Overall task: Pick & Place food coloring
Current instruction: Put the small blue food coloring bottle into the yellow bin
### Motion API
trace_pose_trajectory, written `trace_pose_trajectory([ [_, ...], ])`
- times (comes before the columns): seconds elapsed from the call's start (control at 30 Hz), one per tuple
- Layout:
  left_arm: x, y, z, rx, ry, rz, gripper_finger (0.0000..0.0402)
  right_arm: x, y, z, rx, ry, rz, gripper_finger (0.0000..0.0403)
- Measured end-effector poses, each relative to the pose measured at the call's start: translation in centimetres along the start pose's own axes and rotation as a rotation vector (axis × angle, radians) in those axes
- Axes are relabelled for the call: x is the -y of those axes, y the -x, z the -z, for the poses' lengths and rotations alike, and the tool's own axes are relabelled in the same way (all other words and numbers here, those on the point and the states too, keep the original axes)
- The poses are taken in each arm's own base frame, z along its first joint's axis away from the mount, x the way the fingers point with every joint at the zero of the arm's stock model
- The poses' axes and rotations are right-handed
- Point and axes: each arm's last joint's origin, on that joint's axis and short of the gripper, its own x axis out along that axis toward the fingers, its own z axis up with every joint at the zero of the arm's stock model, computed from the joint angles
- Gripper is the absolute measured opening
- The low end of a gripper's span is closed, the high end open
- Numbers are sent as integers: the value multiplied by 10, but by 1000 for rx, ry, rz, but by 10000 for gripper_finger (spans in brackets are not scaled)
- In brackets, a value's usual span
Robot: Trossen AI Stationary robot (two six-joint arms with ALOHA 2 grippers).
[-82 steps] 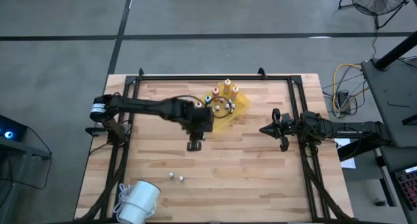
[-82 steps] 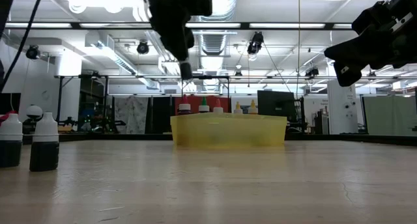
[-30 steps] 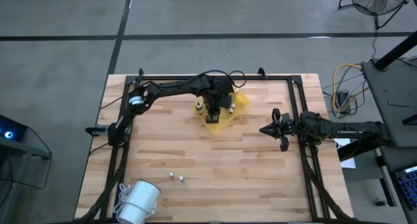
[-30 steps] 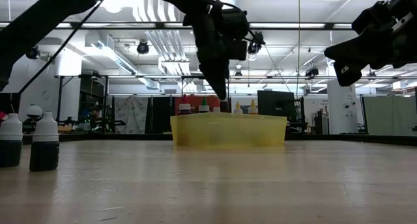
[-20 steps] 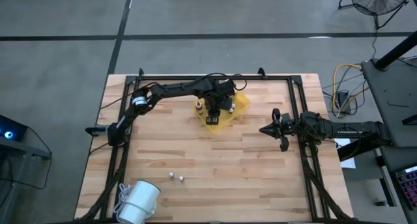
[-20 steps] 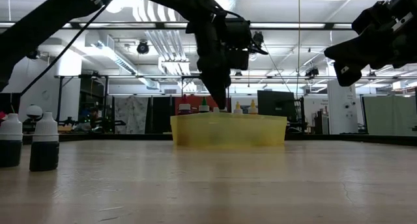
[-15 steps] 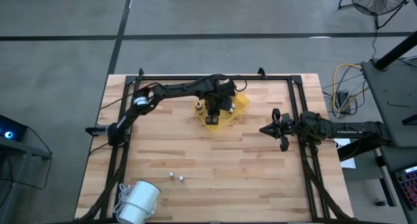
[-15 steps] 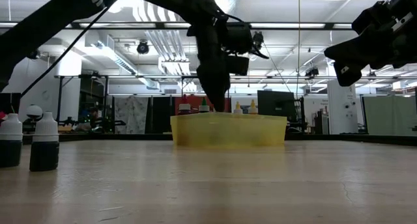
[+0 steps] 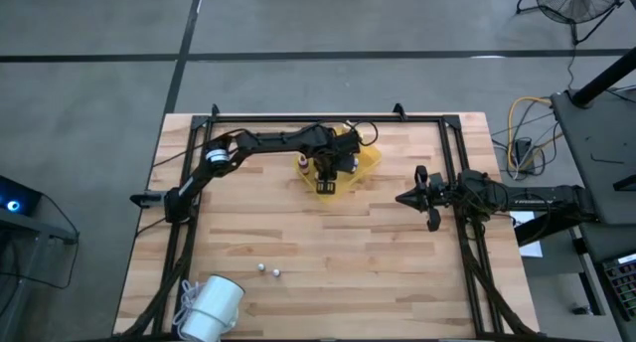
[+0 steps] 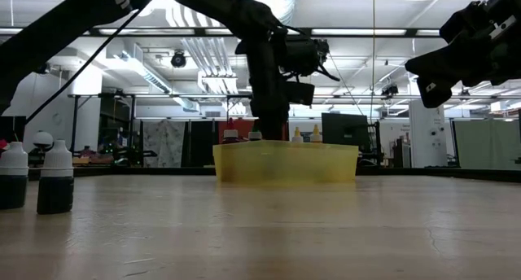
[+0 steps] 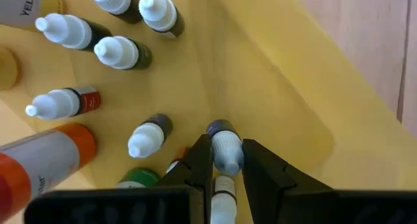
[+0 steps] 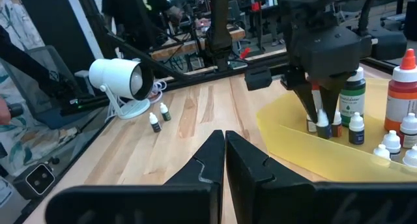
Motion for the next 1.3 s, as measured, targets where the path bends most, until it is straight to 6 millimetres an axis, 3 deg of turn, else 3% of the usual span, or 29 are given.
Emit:
trace_pose_trajectory([
  [0.73,-2,-6,-1,30,8,-14,42,0,0,0,-1,0,0,9],
  [1.3,23,-6,-4,-8,24,16,42,0,0,0,-1,0,0,9],
])
